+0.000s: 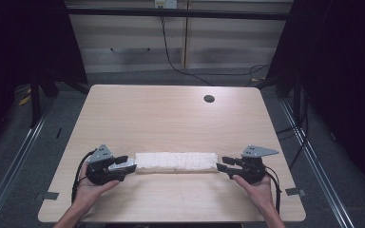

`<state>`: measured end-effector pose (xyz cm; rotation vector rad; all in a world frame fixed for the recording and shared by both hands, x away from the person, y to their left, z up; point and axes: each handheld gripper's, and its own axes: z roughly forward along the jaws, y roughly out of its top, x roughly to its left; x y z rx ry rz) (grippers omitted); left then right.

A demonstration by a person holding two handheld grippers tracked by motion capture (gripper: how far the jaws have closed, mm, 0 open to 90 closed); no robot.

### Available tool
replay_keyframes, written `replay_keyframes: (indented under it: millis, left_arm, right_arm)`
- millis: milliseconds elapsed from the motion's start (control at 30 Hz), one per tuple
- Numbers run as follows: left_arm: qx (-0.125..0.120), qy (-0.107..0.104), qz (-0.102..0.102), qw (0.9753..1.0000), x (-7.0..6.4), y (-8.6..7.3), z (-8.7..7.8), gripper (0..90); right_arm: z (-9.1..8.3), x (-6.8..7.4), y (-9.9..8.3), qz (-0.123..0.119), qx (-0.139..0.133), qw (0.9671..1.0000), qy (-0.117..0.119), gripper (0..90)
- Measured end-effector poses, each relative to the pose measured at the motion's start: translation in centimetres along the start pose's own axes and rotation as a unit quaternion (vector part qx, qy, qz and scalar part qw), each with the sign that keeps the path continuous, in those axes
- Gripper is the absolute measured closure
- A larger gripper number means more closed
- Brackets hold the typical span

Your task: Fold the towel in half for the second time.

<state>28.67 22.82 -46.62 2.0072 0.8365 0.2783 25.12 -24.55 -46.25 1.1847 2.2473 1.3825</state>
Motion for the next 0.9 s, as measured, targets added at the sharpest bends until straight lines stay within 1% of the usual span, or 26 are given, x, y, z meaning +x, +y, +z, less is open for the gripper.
replay_keyframes:
  millis: [33,67,100,133,167,200,233,267,300,333,400,467,500,567,600,633,700,733,767,800,833,900]
  left_arm:
    - [-0.002,-0.002,-0.005,1.0000,0.1,-0.1,-0.4,42.1]
    - [-0.006,-0.002,-0.009,0.9999,0.1,-0.2,-0.9,40.1]
    - [-0.009,-0.003,-0.010,0.9999,0.2,-0.3,-1.3,38.6]
    - [-0.011,-0.003,-0.010,0.9999,0.3,-0.5,-1.6,37.4]
    - [-0.009,-0.002,-0.012,0.9999,0.3,-0.7,-1.9,36.2]
    - [-0.007,0.000,-0.013,0.9999,0.5,-0.8,-2.2,34.7]
    - [-0.009,0.002,-0.017,0.9998,0.7,-1.1,-2.4,33.2]
    - [-0.012,0.003,-0.025,0.9996,0.8,-1.3,-2.6,31.8]
    - [-0.011,0.008,-0.028,0.9995,1.0,-1.5,-2.9,30.9]
    - [-0.008,0.014,-0.028,0.9995,1.2,-1.7,-3.1,30.2]
    - [-0.010,0.021,-0.037,0.9990,1.7,-2.0,-3.3,26.1]
    - [-0.018,0.029,-0.047,0.9983,2.2,-2.4,-3.7,23.6]
    - [-0.025,0.039,-0.052,0.9975,2.4,-2.6,-3.9,21.4]
    - [-0.026,0.038,-0.049,0.9977,2.8,-2.9,-4.3,15.4]
    - [-0.030,0.036,-0.053,0.9975,3.1,-3.0,-4.5,16.2]
    - [-0.032,0.039,-0.058,0.9970,3.4,-3.2,-4.7,15.3]
    - [-0.035,0.051,-0.073,0.9954,4.1,-3.7,-4.7,15.7]
    - [-0.039,0.056,-0.087,0.9939,4.4,-4.0,-4.6,15.7]
    - [-0.035,0.056,-0.092,0.9935,4.7,-4.2,-4.5,15.8]
    - [-0.031,0.057,-0.089,0.9939,4.9,-4.4,-4.4,15.8]
    - [-0.031,0.060,-0.092,0.9935,5.0,-4.5,-4.3,15.8]
    - [-0.028,0.064,-0.096,0.9929,5.0,-4.5,-4.2,16.1]
  right_arm:
    - [-0.5,0.0,0.0,-0.003,-0.003,0.9999,-0.010,49.8]
    - [-0.9,-0.1,-0.2,0.000,-0.005,0.9999,-0.014,47.5]
    - [-1.3,-0.3,-0.3,0.009,-0.010,0.9998,-0.013,45.1]
    - [-1.7,-0.4,-0.5,0.012,-0.014,0.9997,-0.016,43.6]
    - [-2.1,-0.5,-0.8,0.016,-0.018,0.9994,-0.024,42.0]
    - [-2.5,-0.7,-1.0,0.017,-0.019,0.9993,-0.026,40.9]
    - [-2.9,-0.8,-1.1,0.021,-0.022,0.9991,-0.029,40.2]
    - [-3.2,-0.9,-1.3,0.023,-0.027,0.9987,-0.036,38.8]
    - [-3.6,-1.0,-1.5,0.027,-0.030,0.9984,-0.039,38.2]
    - [-3.9,-1.2,-1.6,0.030,-0.034,0.9981,-0.042,38.0]
    - [-4.4,-1.6,-1.8,0.032,-0.040,0.9972,-0.054,36.4]
    - [-4.8,-2.1,-2.1,0.040,-0.048,0.9963,-0.060,35.2]
    - [-4.9,-2.3,-2.2,0.041,-0.051,0.9956,-0.067,34.6]
    - [-5.3,-2.5,-2.5,0.050,-0.058,0.9942,-0.075,33.2]
    - [-5.4,-2.7,-2.8,0.052,-0.060,0.9934,-0.082,33.1]
    - [-5.5,-2.9,-3.0,0.053,-0.062,0.9926,-0.091,32.5]
    - [-5.6,-3.3,-3.5,0.062,-0.059,0.9913,-0.099,32.1]
    - [-5.6,-3.5,-3.7,0.064,-0.058,0.9909,-0.103,32.0]
    - [-5.6,-3.6,-3.8,0.068,-0.058,0.9902,-0.108,31.6]
    - [-5.6,-3.7,-4.0,0.070,-0.058,0.9897,-0.110,30.7]
    - [-5.5,-3.8,-4.0,0.074,-0.055,0.9895,-0.111,30.6]
    - [-5.3,-3.8,-4.1,0.070,-0.048,0.9899,-0.114,30.5]
